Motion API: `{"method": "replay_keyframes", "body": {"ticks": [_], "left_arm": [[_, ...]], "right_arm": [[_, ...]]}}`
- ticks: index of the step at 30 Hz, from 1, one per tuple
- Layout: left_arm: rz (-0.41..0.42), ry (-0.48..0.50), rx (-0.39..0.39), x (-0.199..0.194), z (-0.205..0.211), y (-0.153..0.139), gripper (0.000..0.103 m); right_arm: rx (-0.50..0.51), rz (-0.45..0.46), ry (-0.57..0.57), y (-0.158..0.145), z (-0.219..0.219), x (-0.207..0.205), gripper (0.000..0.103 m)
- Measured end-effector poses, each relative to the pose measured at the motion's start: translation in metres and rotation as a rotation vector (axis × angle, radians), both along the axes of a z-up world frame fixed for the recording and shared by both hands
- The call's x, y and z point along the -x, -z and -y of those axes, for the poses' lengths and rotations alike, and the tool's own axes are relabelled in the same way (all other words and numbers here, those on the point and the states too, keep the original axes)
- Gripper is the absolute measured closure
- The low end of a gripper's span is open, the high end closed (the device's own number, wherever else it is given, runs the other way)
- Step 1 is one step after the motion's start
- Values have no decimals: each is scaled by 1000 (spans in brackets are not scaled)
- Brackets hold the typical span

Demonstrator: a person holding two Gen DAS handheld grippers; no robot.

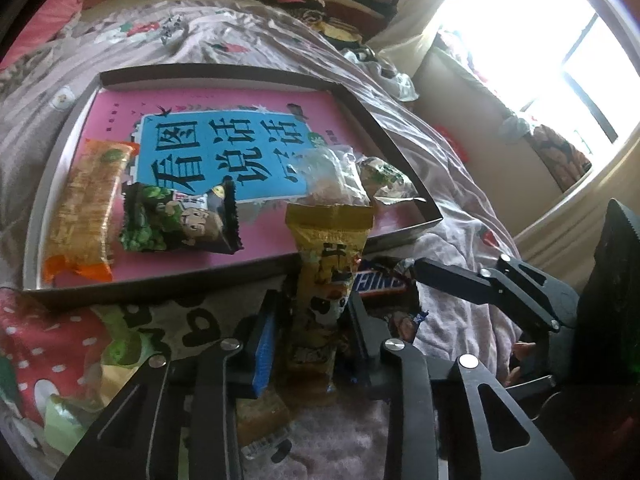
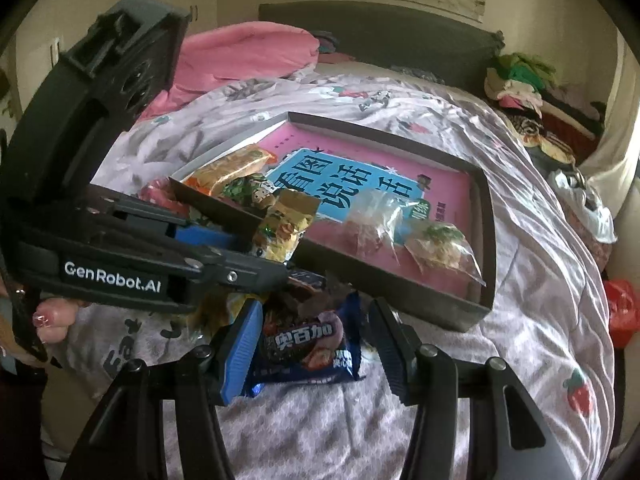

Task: Organize snacks
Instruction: 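Grasp the yellow candy bar with the left gripper while the right gripper grasps the Snickers bar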

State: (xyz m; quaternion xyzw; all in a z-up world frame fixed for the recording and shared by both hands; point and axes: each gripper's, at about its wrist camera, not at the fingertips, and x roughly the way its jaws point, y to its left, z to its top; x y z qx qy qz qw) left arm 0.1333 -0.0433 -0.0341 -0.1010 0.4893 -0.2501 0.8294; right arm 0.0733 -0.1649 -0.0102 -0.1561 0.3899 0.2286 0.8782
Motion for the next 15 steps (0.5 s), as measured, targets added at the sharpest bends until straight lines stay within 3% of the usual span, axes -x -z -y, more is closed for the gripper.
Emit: {"method": "replay_keyframes", "body": {"ticks": [7,15], "left_arm": [[-8,18,15,-4,1,3,87],[7,-19,42,-1,-15,-7,88]], "right_arm": [[12,4,-27,6,-6,-9,49],[-65,-36,-23,9,-6,-21,58]]}}
